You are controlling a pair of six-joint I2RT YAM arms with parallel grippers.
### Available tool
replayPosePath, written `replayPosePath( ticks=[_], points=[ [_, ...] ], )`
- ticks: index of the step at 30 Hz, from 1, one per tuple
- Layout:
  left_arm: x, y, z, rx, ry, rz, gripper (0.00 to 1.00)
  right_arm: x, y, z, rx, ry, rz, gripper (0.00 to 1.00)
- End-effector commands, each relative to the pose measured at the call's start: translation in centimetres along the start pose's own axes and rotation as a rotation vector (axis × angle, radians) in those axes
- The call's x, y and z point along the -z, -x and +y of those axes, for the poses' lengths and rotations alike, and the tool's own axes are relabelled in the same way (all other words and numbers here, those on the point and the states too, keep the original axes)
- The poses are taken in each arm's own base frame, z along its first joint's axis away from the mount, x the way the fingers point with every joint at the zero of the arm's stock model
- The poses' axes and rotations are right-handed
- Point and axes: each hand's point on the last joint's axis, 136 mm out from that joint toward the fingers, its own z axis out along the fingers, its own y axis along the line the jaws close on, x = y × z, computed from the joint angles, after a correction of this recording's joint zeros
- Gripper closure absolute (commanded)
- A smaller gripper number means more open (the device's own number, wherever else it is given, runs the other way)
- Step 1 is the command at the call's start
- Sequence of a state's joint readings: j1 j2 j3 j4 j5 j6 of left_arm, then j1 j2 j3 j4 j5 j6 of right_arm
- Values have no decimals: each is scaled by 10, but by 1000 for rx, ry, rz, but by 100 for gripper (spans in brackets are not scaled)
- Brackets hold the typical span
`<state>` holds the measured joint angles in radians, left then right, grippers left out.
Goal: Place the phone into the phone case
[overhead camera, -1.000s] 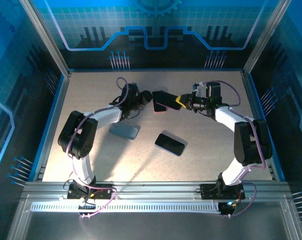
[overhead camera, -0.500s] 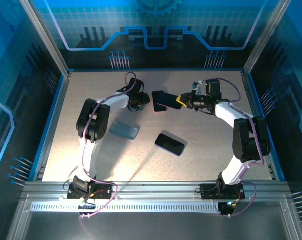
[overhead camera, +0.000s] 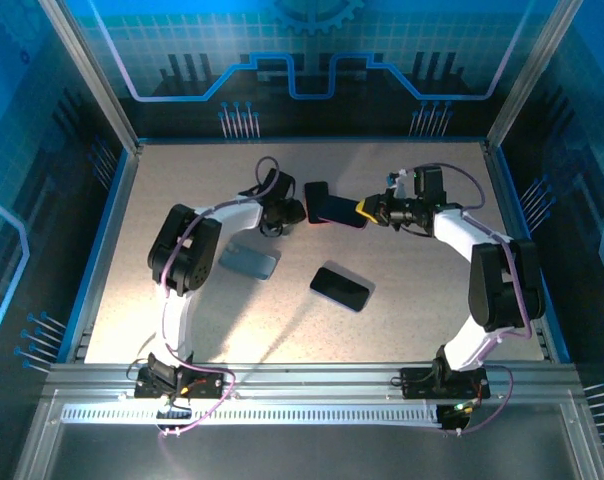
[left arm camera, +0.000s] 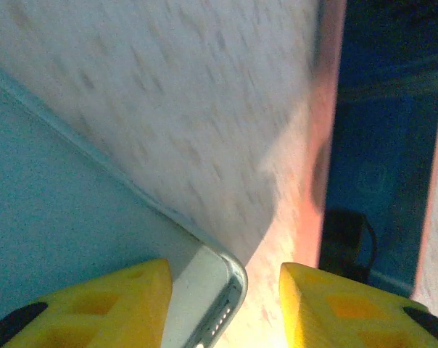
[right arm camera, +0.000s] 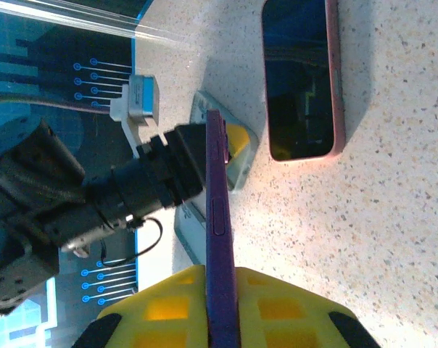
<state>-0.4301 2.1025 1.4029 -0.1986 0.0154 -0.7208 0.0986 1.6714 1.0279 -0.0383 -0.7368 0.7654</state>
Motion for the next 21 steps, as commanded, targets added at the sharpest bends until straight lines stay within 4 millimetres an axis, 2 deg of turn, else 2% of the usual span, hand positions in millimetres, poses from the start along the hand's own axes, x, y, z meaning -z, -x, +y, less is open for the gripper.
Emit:
replayPosePath(
  ticks=[1,7,10,13,16,21],
  points=[
    [0,-68,7,70,50,151,55,14,-3,10,36,22,-13,100],
    [5,-92,-6,207,-24,163,55,19,-14,8,46,14,-7,100],
    [8,-92,-25,257,-114,169,55,19,-18,6,45,12,1,100],
    [22,-76,-27,271,-151,125,54,16,-24,4,46,-1,17,100],
    [37,-52,-7,292,-152,69,54,7,-35,6,79,-37,44,100],
    [62,-4,40,321,-151,-51,53,-13,-47,18,104,-40,72,100]
  ],
)
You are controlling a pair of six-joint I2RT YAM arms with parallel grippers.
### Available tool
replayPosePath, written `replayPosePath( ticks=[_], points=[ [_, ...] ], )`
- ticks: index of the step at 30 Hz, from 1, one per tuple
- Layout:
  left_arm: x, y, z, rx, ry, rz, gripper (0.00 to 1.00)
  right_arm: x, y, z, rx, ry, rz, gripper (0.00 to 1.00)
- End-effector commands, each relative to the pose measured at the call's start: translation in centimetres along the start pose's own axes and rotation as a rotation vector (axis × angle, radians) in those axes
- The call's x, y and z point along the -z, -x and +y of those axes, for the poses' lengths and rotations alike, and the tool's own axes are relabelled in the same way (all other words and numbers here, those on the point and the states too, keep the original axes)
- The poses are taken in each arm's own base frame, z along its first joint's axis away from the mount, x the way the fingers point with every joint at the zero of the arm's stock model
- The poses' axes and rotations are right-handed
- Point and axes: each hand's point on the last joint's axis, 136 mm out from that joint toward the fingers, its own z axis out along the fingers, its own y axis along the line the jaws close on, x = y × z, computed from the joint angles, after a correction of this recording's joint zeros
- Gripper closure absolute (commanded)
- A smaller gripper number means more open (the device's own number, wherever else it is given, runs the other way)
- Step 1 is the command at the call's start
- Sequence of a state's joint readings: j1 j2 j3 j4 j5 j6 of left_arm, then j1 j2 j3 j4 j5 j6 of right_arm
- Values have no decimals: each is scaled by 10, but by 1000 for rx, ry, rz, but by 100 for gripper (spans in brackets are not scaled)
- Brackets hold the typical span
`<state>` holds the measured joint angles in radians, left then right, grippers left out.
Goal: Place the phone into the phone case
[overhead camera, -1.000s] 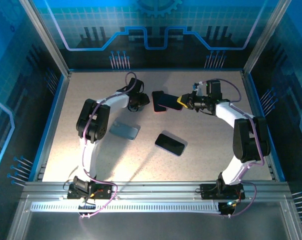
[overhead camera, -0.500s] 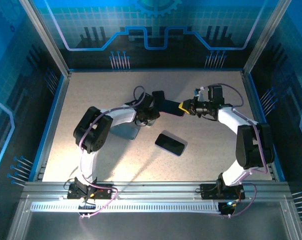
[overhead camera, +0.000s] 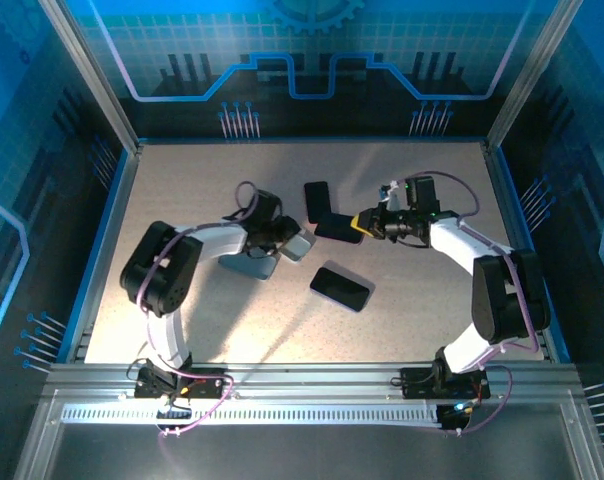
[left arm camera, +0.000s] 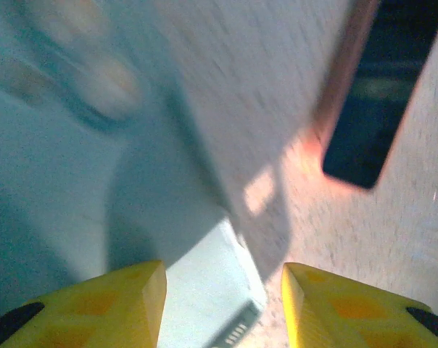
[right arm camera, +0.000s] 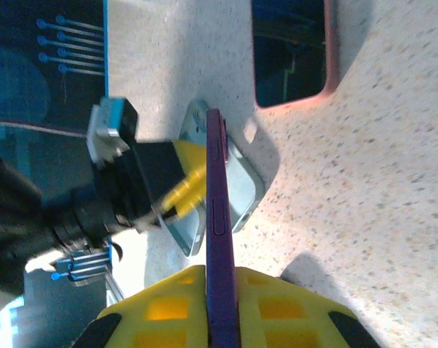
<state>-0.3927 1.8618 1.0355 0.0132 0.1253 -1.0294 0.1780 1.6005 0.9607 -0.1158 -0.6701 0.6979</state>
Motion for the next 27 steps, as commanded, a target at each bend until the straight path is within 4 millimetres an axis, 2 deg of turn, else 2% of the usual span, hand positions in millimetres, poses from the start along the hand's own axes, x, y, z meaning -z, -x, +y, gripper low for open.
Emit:
replayPosePath(
  ticks=[1,5,7,10,14,20,27],
  points=[
    [27,38,3,-4,-45,-76,53,-8,-5,23,51,29,11,100],
    [42,63,2,-30,-51,-115,52,-26,-12,39,82,26,47,100],
    [42,74,4,-53,-31,-124,51,-35,-15,47,92,36,67,100],
    [31,86,10,-59,-19,-120,51,-49,-16,51,81,41,79,100],
    [12,93,15,-64,-1,-95,51,-62,-19,51,57,58,104,100],
    [-8,93,27,-74,34,-70,52,-66,-20,51,52,56,109,100],
    [-2,71,36,-43,14,-27,52,-66,-20,48,61,41,123,100]
  ],
)
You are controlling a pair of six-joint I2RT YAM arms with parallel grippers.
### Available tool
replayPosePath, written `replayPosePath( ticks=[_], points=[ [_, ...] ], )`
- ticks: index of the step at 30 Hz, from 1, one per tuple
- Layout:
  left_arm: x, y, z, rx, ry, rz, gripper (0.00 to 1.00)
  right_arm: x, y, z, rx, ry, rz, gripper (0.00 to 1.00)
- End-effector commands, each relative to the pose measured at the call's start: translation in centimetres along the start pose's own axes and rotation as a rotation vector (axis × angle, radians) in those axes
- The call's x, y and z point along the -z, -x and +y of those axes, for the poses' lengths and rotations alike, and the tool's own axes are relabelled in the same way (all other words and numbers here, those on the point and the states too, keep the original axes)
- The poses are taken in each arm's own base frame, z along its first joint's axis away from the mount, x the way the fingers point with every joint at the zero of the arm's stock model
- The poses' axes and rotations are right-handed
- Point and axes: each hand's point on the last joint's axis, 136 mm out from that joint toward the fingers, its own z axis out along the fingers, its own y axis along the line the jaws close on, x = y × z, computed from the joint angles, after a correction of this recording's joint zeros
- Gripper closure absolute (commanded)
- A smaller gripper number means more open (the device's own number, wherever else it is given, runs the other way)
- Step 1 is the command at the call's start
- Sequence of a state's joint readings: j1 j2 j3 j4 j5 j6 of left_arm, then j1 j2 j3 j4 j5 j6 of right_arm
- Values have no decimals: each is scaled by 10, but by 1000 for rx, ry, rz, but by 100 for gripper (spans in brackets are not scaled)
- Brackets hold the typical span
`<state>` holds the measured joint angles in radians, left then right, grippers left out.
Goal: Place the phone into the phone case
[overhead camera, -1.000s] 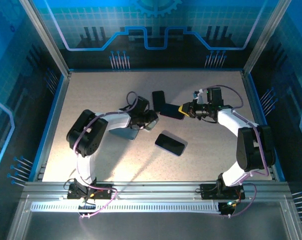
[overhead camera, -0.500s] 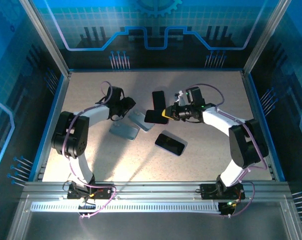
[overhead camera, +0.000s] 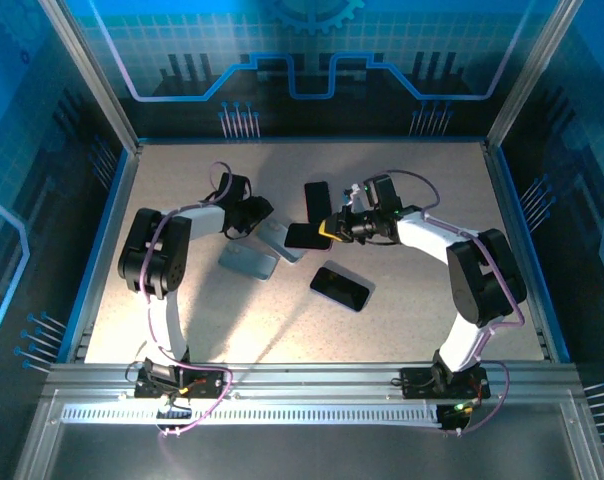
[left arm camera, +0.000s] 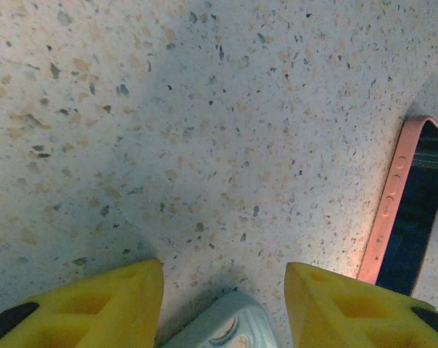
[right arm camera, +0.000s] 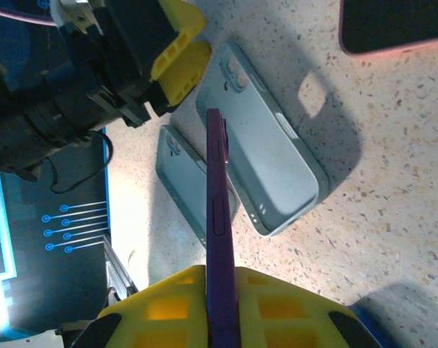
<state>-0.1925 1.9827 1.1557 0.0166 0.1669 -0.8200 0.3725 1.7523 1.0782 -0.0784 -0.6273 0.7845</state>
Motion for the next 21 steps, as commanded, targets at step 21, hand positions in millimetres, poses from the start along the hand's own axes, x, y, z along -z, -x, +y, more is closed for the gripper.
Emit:
replayPosePath(
  ticks=[21],
  points=[
    [38,-87,-9,86,-119,147,51,-16,1,-4,-30,62,75,100]
  ],
)
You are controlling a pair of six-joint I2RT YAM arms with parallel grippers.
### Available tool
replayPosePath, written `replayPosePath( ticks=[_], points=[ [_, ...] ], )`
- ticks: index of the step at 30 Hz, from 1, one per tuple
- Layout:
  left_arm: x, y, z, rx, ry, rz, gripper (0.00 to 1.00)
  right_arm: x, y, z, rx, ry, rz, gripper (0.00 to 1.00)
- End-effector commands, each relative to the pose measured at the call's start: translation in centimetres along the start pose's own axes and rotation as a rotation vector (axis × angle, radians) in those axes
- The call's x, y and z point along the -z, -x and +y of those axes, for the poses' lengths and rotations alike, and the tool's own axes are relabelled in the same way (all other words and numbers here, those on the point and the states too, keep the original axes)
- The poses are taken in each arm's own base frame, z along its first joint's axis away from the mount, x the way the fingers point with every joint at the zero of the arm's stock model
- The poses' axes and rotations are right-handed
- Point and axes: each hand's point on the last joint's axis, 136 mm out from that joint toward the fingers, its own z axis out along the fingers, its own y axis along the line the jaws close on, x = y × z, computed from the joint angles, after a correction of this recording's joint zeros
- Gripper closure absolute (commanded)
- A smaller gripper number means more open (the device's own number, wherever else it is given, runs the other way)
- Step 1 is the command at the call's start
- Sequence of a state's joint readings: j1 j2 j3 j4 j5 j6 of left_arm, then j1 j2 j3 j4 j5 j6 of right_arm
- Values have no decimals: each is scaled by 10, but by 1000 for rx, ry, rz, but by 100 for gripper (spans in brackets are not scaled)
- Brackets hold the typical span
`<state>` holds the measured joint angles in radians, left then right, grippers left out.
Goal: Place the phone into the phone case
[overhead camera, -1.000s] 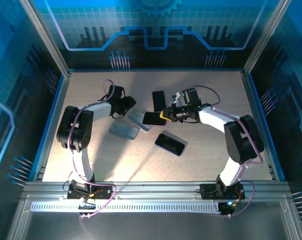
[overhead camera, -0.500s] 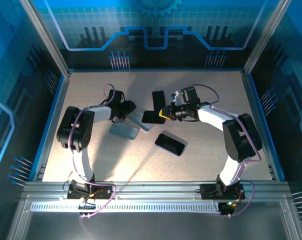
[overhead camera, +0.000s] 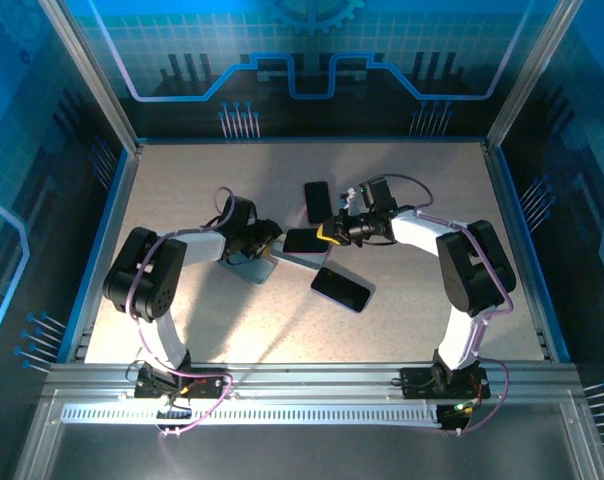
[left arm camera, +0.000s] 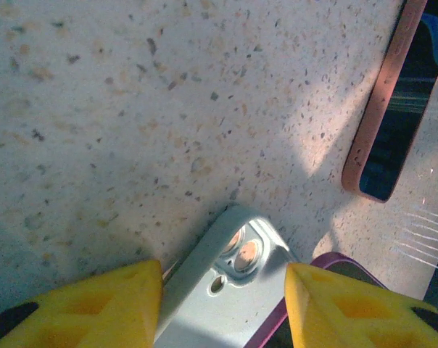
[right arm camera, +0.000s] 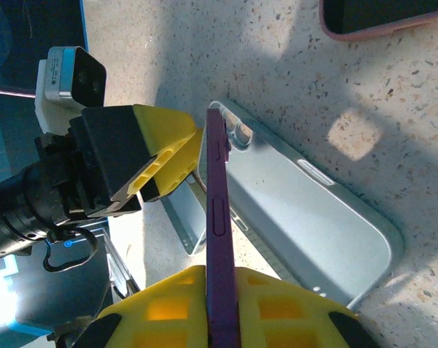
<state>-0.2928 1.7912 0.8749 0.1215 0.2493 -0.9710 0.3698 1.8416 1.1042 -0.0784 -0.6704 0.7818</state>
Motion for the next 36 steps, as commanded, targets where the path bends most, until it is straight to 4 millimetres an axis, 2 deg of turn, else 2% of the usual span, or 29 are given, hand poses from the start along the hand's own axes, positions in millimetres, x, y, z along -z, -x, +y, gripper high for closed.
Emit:
replayPosePath(
  ticks=[1,19,27,30,36],
  points=[
    [7,-6,-10,10,-44,22,51,2,3,11,6,60,17,100],
    [11,21,-9,-36,-25,-9,51,-18,-9,-25,-145,17,31,100],
    [-4,32,-12,-70,-12,-18,51,-23,-12,-35,-158,-26,38,100],
    [-11,31,-13,-104,11,-10,51,-25,-12,-37,-158,-40,37,100],
    [-20,16,-8,-124,33,30,51,-28,-6,-38,-149,-58,28,100]
  ],
)
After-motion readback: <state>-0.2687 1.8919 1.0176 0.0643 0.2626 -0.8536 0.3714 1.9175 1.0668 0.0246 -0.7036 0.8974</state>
